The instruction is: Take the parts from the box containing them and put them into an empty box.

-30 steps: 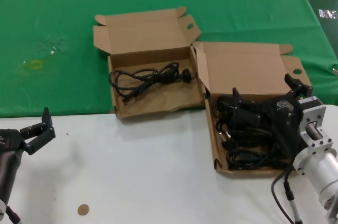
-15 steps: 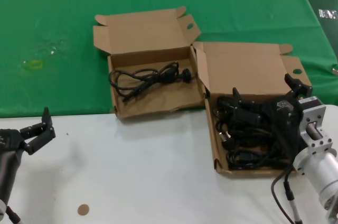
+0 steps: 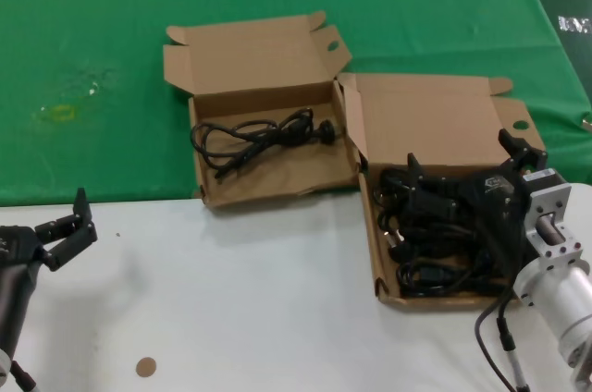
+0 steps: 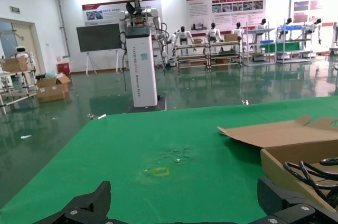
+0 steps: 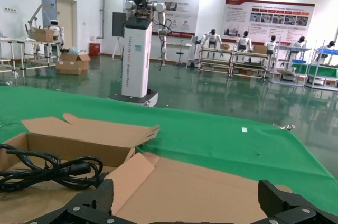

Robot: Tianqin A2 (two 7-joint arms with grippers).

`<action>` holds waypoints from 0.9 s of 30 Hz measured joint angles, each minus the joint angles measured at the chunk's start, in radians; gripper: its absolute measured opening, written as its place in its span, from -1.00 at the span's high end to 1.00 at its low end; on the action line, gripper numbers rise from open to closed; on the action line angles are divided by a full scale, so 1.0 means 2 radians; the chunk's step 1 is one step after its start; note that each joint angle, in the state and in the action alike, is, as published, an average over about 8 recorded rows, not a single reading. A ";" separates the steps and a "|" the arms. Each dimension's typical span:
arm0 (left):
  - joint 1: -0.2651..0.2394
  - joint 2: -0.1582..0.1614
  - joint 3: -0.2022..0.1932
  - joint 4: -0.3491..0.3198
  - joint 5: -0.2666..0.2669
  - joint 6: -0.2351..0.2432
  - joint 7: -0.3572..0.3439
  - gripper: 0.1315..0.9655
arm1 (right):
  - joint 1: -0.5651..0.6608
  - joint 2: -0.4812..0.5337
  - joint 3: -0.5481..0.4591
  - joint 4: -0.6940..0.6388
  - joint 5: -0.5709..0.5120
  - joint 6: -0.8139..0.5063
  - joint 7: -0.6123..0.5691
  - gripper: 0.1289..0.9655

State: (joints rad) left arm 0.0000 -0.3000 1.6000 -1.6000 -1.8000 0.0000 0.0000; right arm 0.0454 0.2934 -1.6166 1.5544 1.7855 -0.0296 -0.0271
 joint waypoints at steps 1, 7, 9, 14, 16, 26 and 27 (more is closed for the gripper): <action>0.000 0.000 0.000 0.000 0.000 0.000 0.000 -1.00 | 0.000 0.000 0.000 0.000 0.000 0.000 0.000 -1.00; 0.000 0.000 0.000 0.000 0.000 0.000 0.000 -1.00 | 0.000 0.000 0.000 0.000 0.000 0.000 0.000 -1.00; 0.000 0.000 0.000 0.000 0.000 0.000 0.000 -1.00 | 0.000 0.000 0.000 0.000 0.000 0.000 0.000 -1.00; 0.000 0.000 0.000 0.000 0.000 0.000 0.000 -1.00 | 0.000 0.000 0.000 0.000 0.000 0.000 0.000 -1.00; 0.000 0.000 0.000 0.000 0.000 0.000 0.000 -1.00 | 0.000 0.000 0.000 0.000 0.000 0.000 0.000 -1.00; 0.000 0.000 0.000 0.000 0.000 0.000 0.000 -1.00 | 0.000 0.000 0.000 0.000 0.000 0.000 0.000 -1.00; 0.000 0.000 0.000 0.000 0.000 0.000 0.000 -1.00 | 0.000 0.000 0.000 0.000 0.000 0.000 0.000 -1.00</action>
State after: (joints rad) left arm 0.0000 -0.3000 1.6000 -1.6000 -1.8000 0.0000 0.0000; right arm 0.0454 0.2934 -1.6166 1.5544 1.7855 -0.0296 -0.0271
